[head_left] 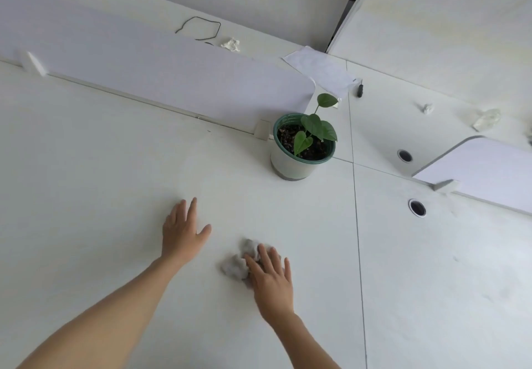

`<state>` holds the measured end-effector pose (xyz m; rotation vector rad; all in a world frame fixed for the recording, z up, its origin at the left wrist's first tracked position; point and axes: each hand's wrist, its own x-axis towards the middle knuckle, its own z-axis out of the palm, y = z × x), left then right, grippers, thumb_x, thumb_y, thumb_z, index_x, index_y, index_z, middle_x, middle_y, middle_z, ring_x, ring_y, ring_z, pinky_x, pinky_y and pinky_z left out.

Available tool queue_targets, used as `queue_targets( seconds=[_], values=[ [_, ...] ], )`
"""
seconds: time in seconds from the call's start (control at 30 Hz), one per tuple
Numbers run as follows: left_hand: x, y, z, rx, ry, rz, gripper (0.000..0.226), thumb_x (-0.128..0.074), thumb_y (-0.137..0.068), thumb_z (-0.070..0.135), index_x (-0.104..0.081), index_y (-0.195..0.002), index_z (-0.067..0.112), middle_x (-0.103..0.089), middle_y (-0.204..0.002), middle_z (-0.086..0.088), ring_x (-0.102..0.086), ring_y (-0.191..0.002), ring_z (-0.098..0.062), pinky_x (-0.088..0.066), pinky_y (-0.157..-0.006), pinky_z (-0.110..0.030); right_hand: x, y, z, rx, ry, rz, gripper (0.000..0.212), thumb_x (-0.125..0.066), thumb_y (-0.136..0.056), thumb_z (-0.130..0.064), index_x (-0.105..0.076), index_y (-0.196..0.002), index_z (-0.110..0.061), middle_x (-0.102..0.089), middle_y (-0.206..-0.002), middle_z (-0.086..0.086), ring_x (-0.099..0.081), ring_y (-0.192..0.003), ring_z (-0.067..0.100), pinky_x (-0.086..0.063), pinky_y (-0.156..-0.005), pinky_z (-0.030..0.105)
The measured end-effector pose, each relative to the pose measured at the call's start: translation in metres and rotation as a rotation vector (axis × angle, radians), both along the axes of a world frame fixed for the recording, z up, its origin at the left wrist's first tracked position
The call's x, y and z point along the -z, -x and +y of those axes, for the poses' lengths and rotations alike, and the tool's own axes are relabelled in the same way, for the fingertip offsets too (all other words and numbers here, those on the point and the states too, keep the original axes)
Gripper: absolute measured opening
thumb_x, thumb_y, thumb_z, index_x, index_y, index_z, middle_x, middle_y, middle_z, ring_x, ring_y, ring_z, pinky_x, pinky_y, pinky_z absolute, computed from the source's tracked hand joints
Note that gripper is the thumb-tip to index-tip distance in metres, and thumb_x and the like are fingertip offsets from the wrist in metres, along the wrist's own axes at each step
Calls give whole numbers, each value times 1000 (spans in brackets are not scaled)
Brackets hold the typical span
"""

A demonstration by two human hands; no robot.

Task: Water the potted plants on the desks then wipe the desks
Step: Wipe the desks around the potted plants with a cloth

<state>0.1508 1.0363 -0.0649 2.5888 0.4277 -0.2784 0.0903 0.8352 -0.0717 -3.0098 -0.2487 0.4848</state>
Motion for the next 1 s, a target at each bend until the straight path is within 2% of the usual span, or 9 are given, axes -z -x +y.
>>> queue_targets(
  seconds=[0.03,0.1,0.17,0.3,0.43,0.67,0.77,0.9,1.0],
  values=[
    [-10,17,6,59,27,-41,67,-48,-91,32,-17,-147,15,-14,-156,-14,-7,-145,-29,-11,-114,-40,-12,15,-9,86,13,-49,64,-73,-55,-20,-52,-111,-43,-58,-129,-11,-61,-114,19,-40,-100,43],
    [-20,36,11,103,73,-94,68,-46,-92,32,-11,-148,19,-10,-158,-9,-2,-146,-24,-9,-114,-36,-15,23,-34,237,-2,-18,55,-51,-83,-10,-45,-128,-41,-31,-150,-13,-32,-139,21,-16,-112,47],
    [-29,59,10,66,138,-120,66,-46,-92,29,-12,-148,17,-13,-157,-8,-3,-146,-23,-10,-113,-37,-17,34,-54,560,-124,-28,46,-30,-96,-18,-33,-137,-39,-24,-154,-12,-12,-144,20,-3,-114,46],
    [-32,111,5,-29,345,-158,55,-50,-91,19,-31,-143,14,-39,-146,-6,-31,-137,-24,-27,-106,-36,-35,70,-62,927,-411,-239,65,-18,-77,-34,-43,-136,-24,-51,-138,-1,-37,-131,23,-15,-108,41],
    [-28,169,7,-91,490,-147,33,-52,-90,9,-55,-123,10,-65,-99,0,-60,-107,-25,-36,-82,-27,-49,119,-48,1012,-622,-289,91,-11,-57,-59,-49,-132,-23,-59,-129,3,-49,-120,24,-22,-105,41],
    [-28,222,6,-83,508,-172,32,-51,-90,8,-55,-122,9,-66,-93,-4,-59,-89,-19,-38,-82,-27,-50,189,-32,933,-688,-277,81,-16,-64,-57,-55,-126,-22,-63,-86,-7,-54,-87,13,-33,-90,31],
    [-35,243,0,-99,509,-229,30,-50,-91,8,-55,-121,8,-66,-92,-6,-60,-88,-24,-39,-80,-28,-51,212,-25,823,-700,-229,69,-21,-72,-49,-57,-122,-19,-53,-77,-17,-51,-85,13,-34,-93,35],
    [-42,289,-9,-171,524,-290,29,-48,-92,8,-56,-120,10,-68,-93,-8,-62,-88,-25,-40,-78,-27,-42,244,-16,680,-720,-232,75,-10,-67,-54,-61,-109,-18,-49,-72,-17,-47,-76,5,-27,-83,29],
    [-35,350,-13,-275,534,-266,29,-49,-91,9,-56,-119,10,-67,-93,-8,-62,-88,-25,-44,-78,-28,-32,284,0,592,-717,-158,50,-21,-83,-40,-60,-101,-14,-48,-70,-13,-46,-74,8,-21,-80,26]
  ],
)
